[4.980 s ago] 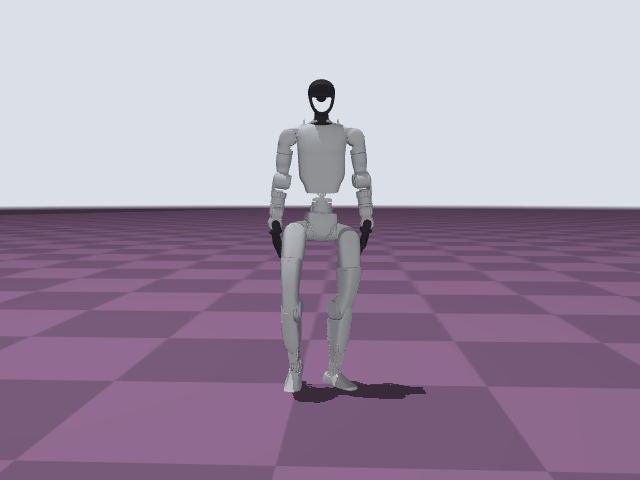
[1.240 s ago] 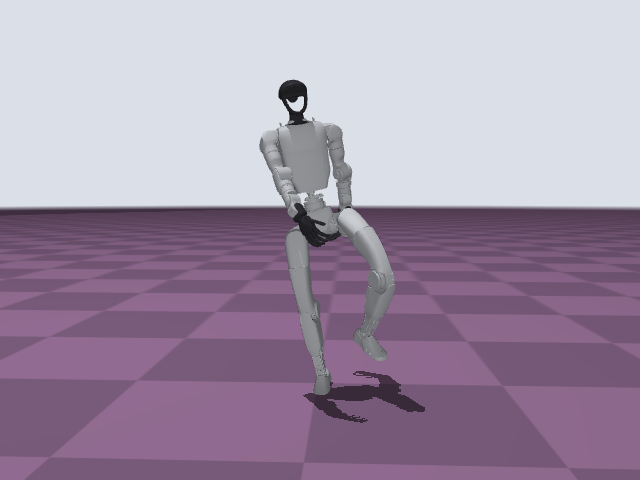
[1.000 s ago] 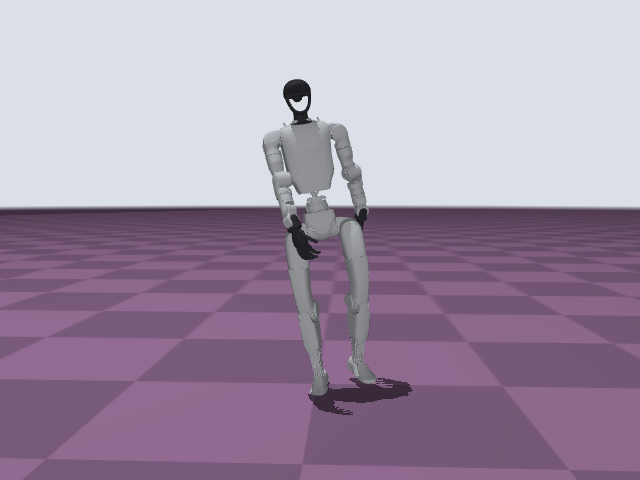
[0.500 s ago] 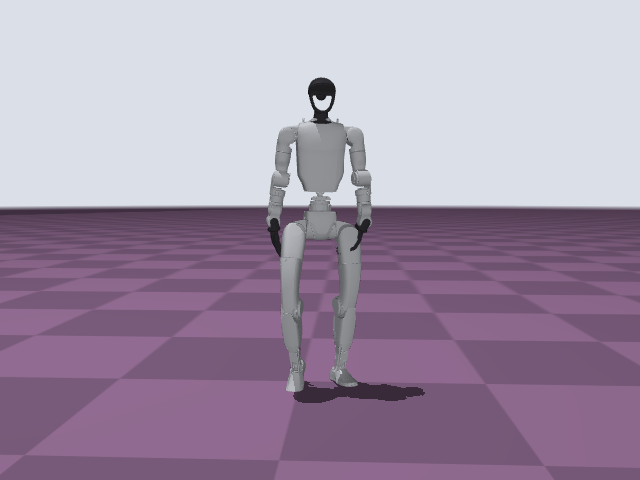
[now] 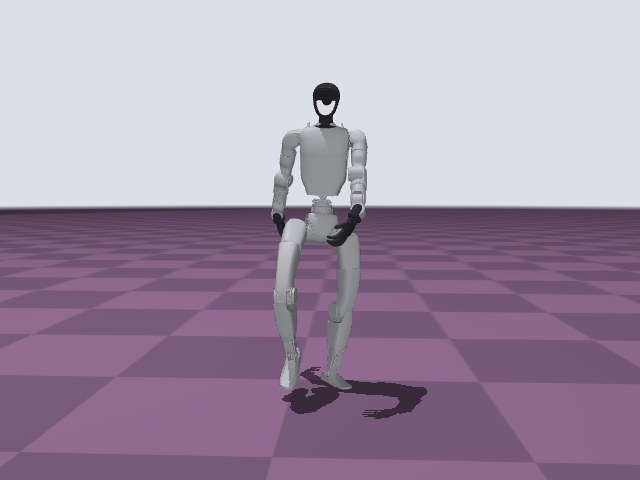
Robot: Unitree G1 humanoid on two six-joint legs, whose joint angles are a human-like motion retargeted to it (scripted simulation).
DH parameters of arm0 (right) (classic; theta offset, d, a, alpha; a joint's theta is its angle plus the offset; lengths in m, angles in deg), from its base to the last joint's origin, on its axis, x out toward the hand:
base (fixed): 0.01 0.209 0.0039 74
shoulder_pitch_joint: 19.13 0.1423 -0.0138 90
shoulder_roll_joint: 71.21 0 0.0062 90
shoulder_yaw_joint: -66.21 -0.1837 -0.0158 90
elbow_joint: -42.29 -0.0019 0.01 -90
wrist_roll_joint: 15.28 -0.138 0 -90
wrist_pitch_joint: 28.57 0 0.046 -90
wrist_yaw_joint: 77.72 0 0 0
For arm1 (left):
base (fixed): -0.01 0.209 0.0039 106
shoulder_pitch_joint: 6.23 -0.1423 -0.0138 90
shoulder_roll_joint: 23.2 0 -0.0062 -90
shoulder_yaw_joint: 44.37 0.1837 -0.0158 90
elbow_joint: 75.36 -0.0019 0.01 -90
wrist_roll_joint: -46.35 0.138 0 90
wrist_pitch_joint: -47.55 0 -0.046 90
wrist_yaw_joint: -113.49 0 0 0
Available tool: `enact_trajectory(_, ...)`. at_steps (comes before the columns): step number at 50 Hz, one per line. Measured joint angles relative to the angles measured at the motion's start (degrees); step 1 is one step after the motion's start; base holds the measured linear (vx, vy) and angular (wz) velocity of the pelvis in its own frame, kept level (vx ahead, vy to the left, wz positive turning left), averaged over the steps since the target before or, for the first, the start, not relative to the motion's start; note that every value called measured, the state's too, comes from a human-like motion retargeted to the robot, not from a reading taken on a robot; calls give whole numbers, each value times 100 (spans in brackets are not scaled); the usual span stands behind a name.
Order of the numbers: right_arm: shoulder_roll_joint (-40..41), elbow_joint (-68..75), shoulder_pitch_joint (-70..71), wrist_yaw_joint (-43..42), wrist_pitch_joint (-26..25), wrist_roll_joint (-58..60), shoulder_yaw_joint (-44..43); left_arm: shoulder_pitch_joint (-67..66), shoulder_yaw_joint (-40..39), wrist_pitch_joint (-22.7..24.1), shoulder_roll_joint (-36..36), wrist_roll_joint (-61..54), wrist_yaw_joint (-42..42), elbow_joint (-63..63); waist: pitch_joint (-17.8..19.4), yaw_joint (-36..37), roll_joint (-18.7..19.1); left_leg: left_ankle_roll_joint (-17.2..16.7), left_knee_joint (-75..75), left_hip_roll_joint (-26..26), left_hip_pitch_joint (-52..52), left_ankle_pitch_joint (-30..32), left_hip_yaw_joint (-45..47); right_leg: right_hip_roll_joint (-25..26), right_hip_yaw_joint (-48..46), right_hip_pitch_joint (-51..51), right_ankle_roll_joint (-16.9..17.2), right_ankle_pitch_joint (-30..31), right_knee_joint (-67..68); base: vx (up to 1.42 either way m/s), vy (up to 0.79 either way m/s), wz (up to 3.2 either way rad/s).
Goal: In place motions
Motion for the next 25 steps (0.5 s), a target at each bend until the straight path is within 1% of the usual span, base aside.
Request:
enact_trajectory(3, 110, -287, 317, -86, 123, -55, 56, -457, 8, -127, -141, 5, -71, -271, -302, 358, 47, -88, -119, -64, -26, 1, 220, 386, -54, 895, 154, 359, -1205, 7, -2, -73)
enact_trajectory(6, 194, -620, 551, -193, 241, -42, 143, -900, -146, -400, -347, -126, -426, -559, -650, 728, 43, -196, -201, -162, -130, 1, 355, 892, 370, 1619, 516, 799, -2656, 6, -6, -65)
enact_trajectory(8, 211, -806, 688, -311, 316, 14, 222, -1192, -310, -542, -441, -159, -562, -719, -891, 989, -5, -253, -262, -277, -207, -1, 482, 1059, 650, 2025, 642, 1068, -3560, 10, -9, -69)
enact_trajectory(9, 216, -880, 740, -377, 343, 47, 251, -1339, -349, -568, -472, -154, -573, -782, -993, 1067, -22, -273, -291, -327, -241, -1, 517, 1106, 710, 2245, 760, 882, -4017, 10, -11, -35)
enact_trajectory(10, 220, -948, 784, -443, 368, 79, 276, -1485, -363, -578, -496, -145, -568, -839, -1086, 1123, -33, -290, -318, -373, -273, 0, 536, 1151, 745, 2474, 917, 535, -4481, 7, -15, -5)
enact_trajectory(11, 221, -995, 823, -496, 393, 109, 292, -1618, -350, -560, -492, -114, -530, -879, -1127, 1129, -64, -307, -345, -439, -280, 11, 510, 1163, 706, 2658, 954, 252, -4855, 3, -16, 10)
enact_trajectory(13, 219, -1051, 898, -565, 442, 148, 317, -1866, -352, -508, -469, -7, -408, -950, -1179, 1156, -135, -349, -412, -563, -258, 33, 528, 1177, 591, 2956, 938, -215, -5488, -1, -15, 6)
enact_trajectory(15, 210, -1016, 964, -575, 464, 106, 346, -2104, -378, -455, -431, 149, -278, -1009, -1212, 1224, -186, -405, -484, -639, -207, 56, 607, 1189, 528, 3110, 866, -444, -5921, 1, -17, -15)
enact_trajectory(20, 165, -527, 1296, -564, 407, -336, 560, -2794, -445, -496, -262, 580, -369, -958, -1239, 1270, -174, -529, -404, -573, -254, 81, 687, 1263, 521, 3230, 816, -452, -6383, 0, -18, -9)
enact_trajectory(23, 200, -318, 1542, -782, 427, -547, 845, -3195, -534, -442, -79, 1052, -496, -911, -1137, 1270, -151, -535, 9, -436, -431, 118, 662, 1253, 495, 3252, 776, -470, -6391, -11, -25, 2)
enact_trajectory(25, 257, -232, 1706, -982, 498, -682, 1112, -3485, -583, -400, 34, 1347, -371, -882, -1093, 1292, -210, -515, 543, -314, -634, 291, 770, 1178, 494, 3250, 769, -477, -6371, -10, -23, 8)
